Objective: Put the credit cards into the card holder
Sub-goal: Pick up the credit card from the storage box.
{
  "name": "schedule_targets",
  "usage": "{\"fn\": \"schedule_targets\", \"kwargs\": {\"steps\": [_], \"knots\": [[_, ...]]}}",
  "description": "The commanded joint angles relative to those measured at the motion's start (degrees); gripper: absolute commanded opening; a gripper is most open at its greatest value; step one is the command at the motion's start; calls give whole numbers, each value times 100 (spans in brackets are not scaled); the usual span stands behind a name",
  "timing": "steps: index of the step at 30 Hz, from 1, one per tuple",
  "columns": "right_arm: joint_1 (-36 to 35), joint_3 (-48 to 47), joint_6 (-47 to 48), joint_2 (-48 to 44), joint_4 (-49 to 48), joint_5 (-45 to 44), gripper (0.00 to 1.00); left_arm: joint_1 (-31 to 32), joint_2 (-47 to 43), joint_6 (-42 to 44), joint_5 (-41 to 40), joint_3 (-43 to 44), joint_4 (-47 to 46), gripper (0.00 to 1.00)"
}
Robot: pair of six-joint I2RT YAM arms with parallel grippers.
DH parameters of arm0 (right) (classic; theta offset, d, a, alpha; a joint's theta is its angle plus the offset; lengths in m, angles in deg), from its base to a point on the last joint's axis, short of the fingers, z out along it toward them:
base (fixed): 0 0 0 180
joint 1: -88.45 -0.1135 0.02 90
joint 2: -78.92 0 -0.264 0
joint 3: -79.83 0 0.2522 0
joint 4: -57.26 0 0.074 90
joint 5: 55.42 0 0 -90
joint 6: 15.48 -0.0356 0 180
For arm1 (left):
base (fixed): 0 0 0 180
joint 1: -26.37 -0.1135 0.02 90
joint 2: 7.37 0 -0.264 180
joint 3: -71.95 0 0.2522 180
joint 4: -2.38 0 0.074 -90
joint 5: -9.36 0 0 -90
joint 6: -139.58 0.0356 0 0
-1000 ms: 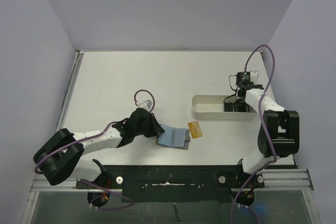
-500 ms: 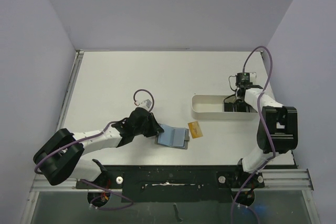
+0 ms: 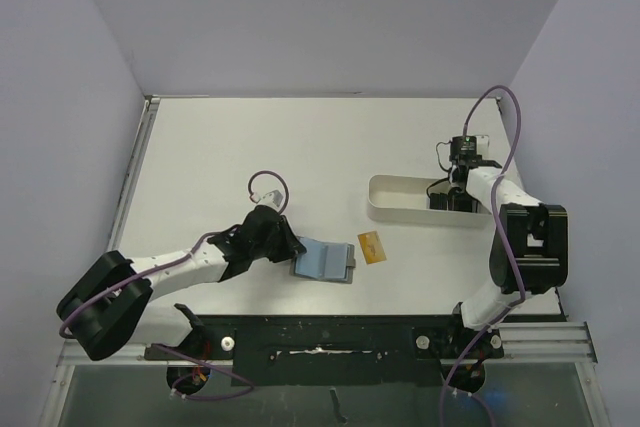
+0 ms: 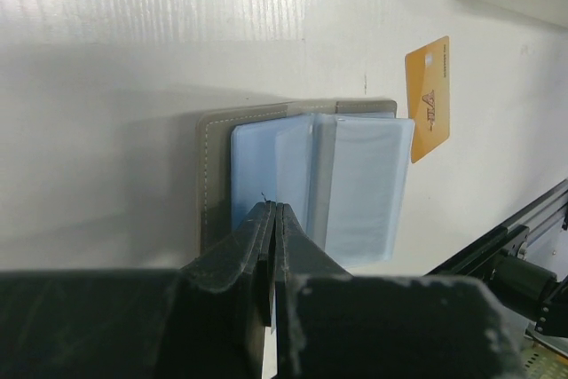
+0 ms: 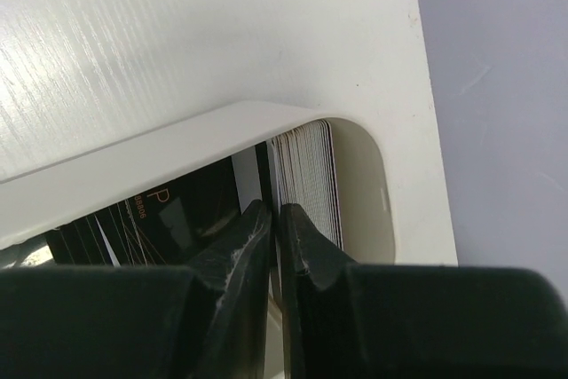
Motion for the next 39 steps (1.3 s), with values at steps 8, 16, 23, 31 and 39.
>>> {"fn": "schedule_targets", "kwargs": {"steps": [8,16,23,31,39], "knots": [[-55,-436,-185,-623,576,-1,4,-207,-431,6,-303,-137,183,0],[-57,-486,-141,-837,766,166,0,-246,-511,-39,-319,-158,242,0],[-326,-699,-530,-1455,1188,643,0,-266,-586,-39,-303,-59,353,11],[-1127,-496,-1100,-2430,1509,1378,0,-275,-583,48,-380,287,721,36],[-1546,148,-1537,-3615,1170,2720,0,-185,-725,129,-156,696,778,41]]}}
